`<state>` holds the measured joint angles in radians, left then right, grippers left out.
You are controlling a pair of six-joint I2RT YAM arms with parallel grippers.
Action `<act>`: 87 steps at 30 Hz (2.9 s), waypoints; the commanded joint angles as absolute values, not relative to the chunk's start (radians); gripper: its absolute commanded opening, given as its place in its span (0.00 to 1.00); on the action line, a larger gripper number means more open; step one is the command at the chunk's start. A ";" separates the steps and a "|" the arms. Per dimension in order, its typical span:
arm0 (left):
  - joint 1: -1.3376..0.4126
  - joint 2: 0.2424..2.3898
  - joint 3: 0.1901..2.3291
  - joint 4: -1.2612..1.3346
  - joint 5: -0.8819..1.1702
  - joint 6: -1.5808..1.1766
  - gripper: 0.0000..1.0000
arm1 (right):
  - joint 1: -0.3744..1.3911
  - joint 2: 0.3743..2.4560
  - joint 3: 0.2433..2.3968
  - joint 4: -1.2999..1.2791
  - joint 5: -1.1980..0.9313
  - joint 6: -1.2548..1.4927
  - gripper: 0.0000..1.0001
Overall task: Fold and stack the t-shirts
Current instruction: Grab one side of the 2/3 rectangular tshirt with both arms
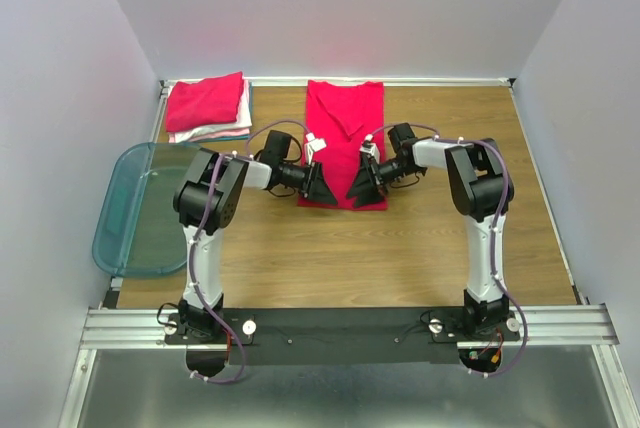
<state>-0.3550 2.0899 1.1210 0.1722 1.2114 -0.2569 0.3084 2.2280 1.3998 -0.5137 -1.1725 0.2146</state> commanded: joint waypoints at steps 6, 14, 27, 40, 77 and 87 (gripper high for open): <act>-0.336 2.171 1.057 0.180 1.243 -0.252 0.61 | 0.292 2.278 1.316 -0.505 -1.195 0.153 0.79; -0.304 2.102 1.072 -0.063 1.255 -0.016 0.62 | 0.226 2.206 1.235 -0.551 -1.174 0.092 0.80; -0.318 1.835 1.123 -0.247 1.227 0.193 0.61 | 0.227 1.967 1.373 -0.660 -1.189 0.038 0.80; -0.340 1.526 1.089 -0.393 0.746 0.768 0.44 | 0.322 1.723 1.355 -0.809 -0.462 -0.448 0.56; -0.552 1.664 0.874 -0.213 0.393 1.160 0.36 | 0.572 1.628 0.997 -0.514 -0.167 -0.617 0.44; -0.554 1.706 0.902 -0.267 0.396 1.180 0.26 | 0.578 1.695 0.976 -0.502 -0.155 -0.672 0.41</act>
